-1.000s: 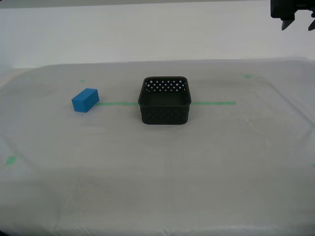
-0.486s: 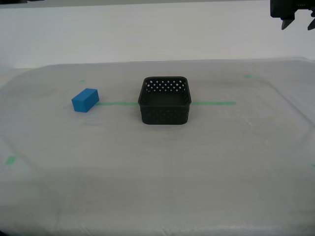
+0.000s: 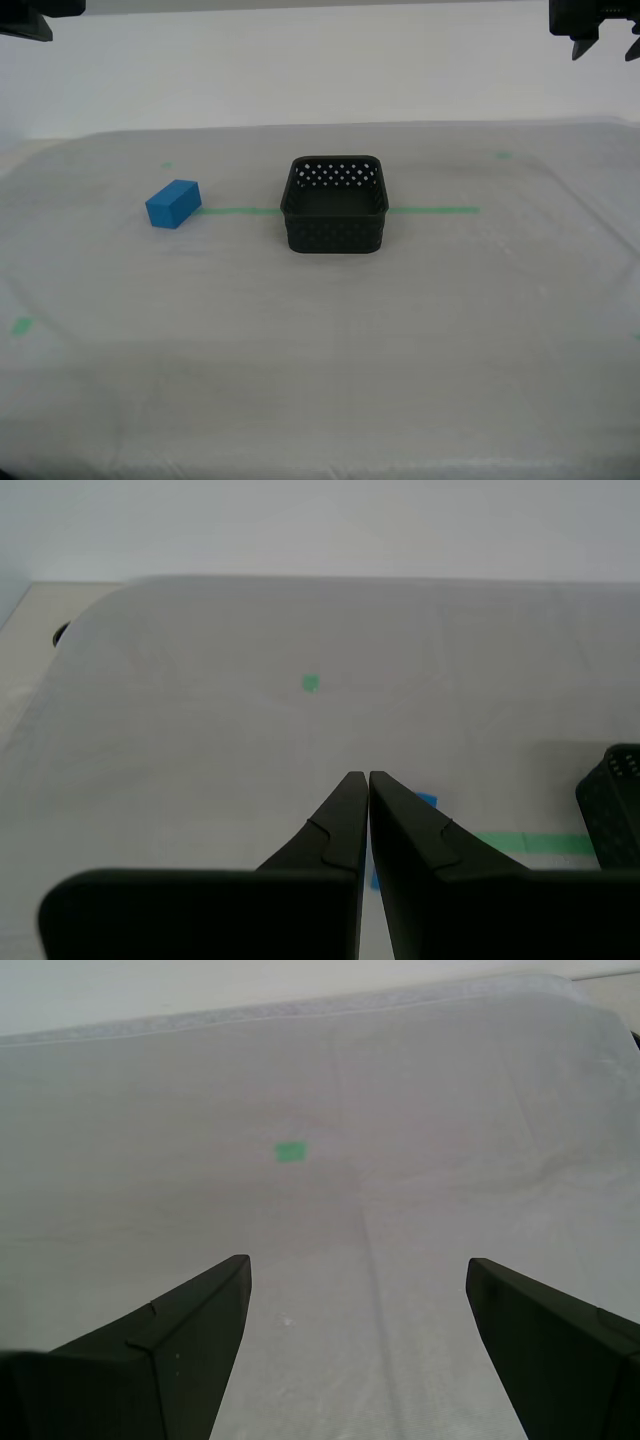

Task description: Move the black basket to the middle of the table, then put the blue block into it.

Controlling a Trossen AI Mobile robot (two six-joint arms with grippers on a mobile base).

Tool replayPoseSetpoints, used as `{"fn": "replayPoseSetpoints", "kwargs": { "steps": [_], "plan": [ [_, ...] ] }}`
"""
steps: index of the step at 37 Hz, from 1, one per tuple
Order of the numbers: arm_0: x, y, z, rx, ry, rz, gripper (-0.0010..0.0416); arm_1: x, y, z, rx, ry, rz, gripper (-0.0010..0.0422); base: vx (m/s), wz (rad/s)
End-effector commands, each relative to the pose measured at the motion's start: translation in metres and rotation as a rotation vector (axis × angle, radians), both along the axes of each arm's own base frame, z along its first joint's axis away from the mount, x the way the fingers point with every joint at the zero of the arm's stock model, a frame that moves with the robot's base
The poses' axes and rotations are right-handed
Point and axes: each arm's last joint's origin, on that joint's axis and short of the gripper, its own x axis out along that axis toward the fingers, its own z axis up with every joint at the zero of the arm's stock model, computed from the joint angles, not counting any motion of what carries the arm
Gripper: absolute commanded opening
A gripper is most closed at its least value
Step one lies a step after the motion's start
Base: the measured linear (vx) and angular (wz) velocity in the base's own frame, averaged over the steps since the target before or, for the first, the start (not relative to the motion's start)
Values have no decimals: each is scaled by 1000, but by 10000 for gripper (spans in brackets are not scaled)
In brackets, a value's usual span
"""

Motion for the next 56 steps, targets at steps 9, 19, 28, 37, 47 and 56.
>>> {"fn": "replayPoseSetpoints", "kwargs": {
  "steps": [9, 19, 28, 37, 47, 56],
  "plan": [
    [0, 0, 1, 4, -3, 1, 314, -4, 0, 25, -6, 102, 0, 0, 0, 0],
    [0, 0, 1, 4, -3, 1, 301, 8, 0, 46, -3, 344, 0, 0, 0, 0],
    [0, 0, 1, 4, -3, 1, 305, 33, 0, 46, -1, 465, -3, 0, 0, 0],
    [0, 0, 1, 4, -3, 1, 311, 56, -1, 36, 42, 545, -50, 0, 0, 0],
    [0, 0, 1, 4, -3, 1, 299, 81, -3, 19, 54, 611, -73, 0, 0, 0],
    [0, 0, 1, 4, -3, 1, 315, 103, -9, 12, 69, 633, -103, 0, 0, 0]
  ]
}}
